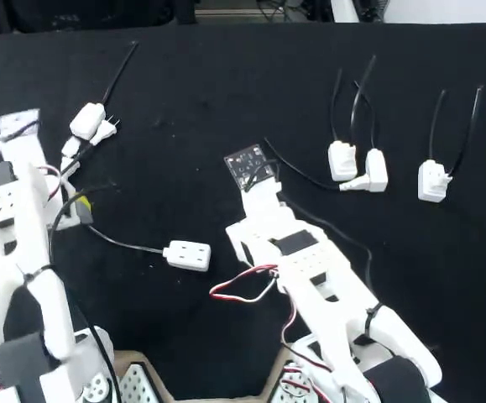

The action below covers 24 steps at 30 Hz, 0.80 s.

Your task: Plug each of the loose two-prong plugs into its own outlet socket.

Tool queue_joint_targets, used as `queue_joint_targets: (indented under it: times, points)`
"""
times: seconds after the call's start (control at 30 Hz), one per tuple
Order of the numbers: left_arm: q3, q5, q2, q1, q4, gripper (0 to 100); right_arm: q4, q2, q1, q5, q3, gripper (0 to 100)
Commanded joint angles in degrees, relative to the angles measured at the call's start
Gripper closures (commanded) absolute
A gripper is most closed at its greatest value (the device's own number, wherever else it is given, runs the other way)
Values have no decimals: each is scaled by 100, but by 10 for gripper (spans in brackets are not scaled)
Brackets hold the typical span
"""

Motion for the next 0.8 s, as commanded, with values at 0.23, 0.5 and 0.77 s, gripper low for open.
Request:
queue_joint_targets:
  times: [0.23, 0.5, 0.77]
  points:
    - [-2598, -1064, 1899, 119, -114, 762, -141, -180, -88, -35, -101, 822]
    - [-5156, -2505, 4369, 198, -105, 762, -132, -207, -114, -35, -101, 822]
    - [-6888, -2822, 6040, 286, -26, 762, -132, -207, -114, -35, -101, 822]
